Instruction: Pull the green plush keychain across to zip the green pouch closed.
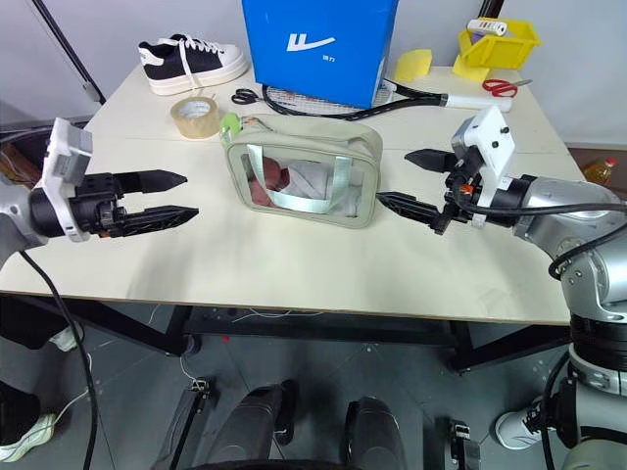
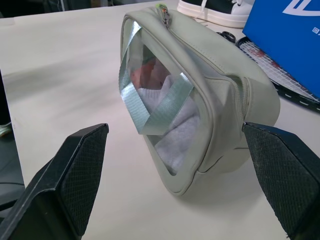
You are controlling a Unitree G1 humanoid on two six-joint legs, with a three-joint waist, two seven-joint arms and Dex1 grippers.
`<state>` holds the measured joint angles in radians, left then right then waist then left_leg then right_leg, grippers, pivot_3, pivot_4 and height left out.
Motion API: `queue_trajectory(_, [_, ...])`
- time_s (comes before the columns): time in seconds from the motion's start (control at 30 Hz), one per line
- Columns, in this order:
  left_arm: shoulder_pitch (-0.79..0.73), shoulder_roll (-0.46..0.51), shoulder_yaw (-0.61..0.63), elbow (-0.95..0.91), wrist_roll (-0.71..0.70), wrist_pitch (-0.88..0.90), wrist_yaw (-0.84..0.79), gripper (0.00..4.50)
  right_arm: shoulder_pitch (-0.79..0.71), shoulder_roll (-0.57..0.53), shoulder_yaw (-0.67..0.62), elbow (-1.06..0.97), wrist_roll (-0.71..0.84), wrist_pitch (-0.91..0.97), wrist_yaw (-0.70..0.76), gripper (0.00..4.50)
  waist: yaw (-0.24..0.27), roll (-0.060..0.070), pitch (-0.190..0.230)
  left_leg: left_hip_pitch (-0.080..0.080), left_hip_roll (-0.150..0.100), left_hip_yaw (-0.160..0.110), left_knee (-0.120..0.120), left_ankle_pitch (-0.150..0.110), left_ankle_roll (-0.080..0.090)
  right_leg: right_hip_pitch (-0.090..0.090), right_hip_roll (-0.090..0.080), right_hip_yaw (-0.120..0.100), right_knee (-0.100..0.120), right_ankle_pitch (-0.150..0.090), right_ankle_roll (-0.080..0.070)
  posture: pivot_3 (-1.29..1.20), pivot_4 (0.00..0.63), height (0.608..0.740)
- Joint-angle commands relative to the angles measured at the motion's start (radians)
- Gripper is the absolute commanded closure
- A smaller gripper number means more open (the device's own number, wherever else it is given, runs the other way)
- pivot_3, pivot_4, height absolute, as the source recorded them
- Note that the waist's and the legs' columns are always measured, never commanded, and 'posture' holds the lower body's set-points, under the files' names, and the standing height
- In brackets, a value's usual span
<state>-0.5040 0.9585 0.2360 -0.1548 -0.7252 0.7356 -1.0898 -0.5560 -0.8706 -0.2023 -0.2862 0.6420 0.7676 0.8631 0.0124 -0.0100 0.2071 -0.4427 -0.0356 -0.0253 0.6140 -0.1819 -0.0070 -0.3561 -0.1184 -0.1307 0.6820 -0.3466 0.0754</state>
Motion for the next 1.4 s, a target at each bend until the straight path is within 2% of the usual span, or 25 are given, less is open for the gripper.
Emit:
queue_trajectory(0.03, [-0.038, -0.009, 0.001, 0.008, 0.002, -0.029, -0.01, 0.75, -0.037, 0.002, -0.007, -0.011, 0.009, -0.015, 0.0, 0.05, 0.0, 0.0, 0.0, 0.0, 0.0, 0.0, 0.0, 0.0, 0.0, 0.0, 0.0, 0.0, 0.0, 0.0, 0.0, 0.0, 0.15, 0.716])
queue_trajectory(0.23, [-0.112, -0.007, -0.002, 0.069, 0.001, -0.026, -0.031, 0.75, -0.14, 0.011, 0.053, -0.003, 0.01, 0.042, -0.022, 0.05, -0.002, 0.0, 0.001, 0.0, 0.0, 0.0, 0.0, 0.0, 0.0, 0.0, 0.0, 0.0, 0.001, 0.0, 0.0, 0.0, 0.15, 0.716])
queue_trajectory(0.53, [-0.141, 0.001, 0.024, 0.131, -0.017, -0.032, -0.11, 0.75, -0.443, 0.089, 0.328, 0.148, -0.153, 0.067, -0.01, 0.05, -0.01, 0.0, 0.001, 0.0, 0.0, 0.001, 0.0, 0.0, 0.0, -0.002, 0.0, 0.001, 0.001, 0.0, 0.0, 0.0, 0.15, 0.716])
queue_trajectory(0.6, [-0.139, -0.005, 0.036, 0.145, -0.012, -0.047, -0.109, 0.75, -0.54, 0.131, 0.439, 0.226, -0.235, 0.044, 0.024, 0.05, -0.018, 0.0, 0.001, 0.0, 0.0, 0.003, 0.0, 0.0, 0.0, -0.003, 0.0, 0.003, 0.003, 0.0, 0.0, 0.0, 0.15, 0.716])
queue_trajectory(0.73, [-0.112, -0.027, 0.052, 0.14, 0.007, -0.089, -0.072, 0.75, -0.706, 0.268, 0.566, 0.453, -0.366, -0.019, 0.04, 0.05, -0.032, 0.0, 0.001, 0.0, 0.0, 0.005, 0.0, 0.0, 0.0, -0.005, 0.0, 0.006, 0.006, 0.0, 0.0, 0.0, 0.15, 0.716])
queue_trajectory(0.93, [-0.043, -0.044, 0.08, 0.067, -0.014, -0.08, -0.03, 0.75, -0.844, 0.431, 0.651, 0.801, -0.524, -0.178, 0.074, 0.05, -0.031, 0.0, 0.001, 0.0, 0.0, 0.008, 0.0, 0.003, -0.003, -0.008, 0.0, 0.01, 0.009, 0.001, 0.0, 0.0, 0.15, 0.716])
queue_trajectory(1.07, [-0.011, -0.04, 0.097, 0.038, -0.018, -0.08, -0.009, 0.75, -0.875, 0.484, 0.654, 0.909, -0.578, -0.268, 0.125, 1.92, -0.029, 0.0, 0.001, -0.001, -0.001, 0.01, 0.001, 0.003, -0.004, -0.009, 0.001, 0.011, 0.009, 0.001, 0.0, 0.0, 0.15, 0.716])
queue_trajectory(1.17, [0.005, -0.037, 0.107, 0.026, -0.019, -0.079, -0.002, 0.75, -0.886, 0.494, 0.615, 0.908, -0.578, -0.282, 0.157, 3.57, -0.031, 0.0, 0.001, -0.001, -0.001, 0.011, 0.001, 0.003, -0.003, -0.01, 0.001, 0.012, 0.009, 0.001, 0.001, 0.0, 0.15, 0.716])
queue_trajectory(1.23, [0.008, -0.038, 0.109, 0.02, -0.022, -0.077, 0.002, 0.75, -0.882, 0.485, 0.594, 0.877, -0.571, -0.272, 0.183, 4.48, -0.031, 0.0, 0.001, -0.001, -0.001, 0.011, 0.001, 0.003, -0.004, -0.011, 0.001, 0.013, 0.01, 0.001, 0.001, 0.0, 0.15, 0.716])
queue_trajectory(1.4, [0.003, -0.042, 0.102, 0.026, -0.018, -0.08, 0.016, 0.75, -0.817, 0.412, 0.558, 0.677, -0.54, -0.188, 0.274, 4.48, -0.028, -0.001, 0.001, -0.002, -0.001, 0.015, 0.001, 0.003, -0.003, -0.016, 0.0, 0.017, 0.015, 0.001, 0.001, 0.0, 0.15, 0.716])
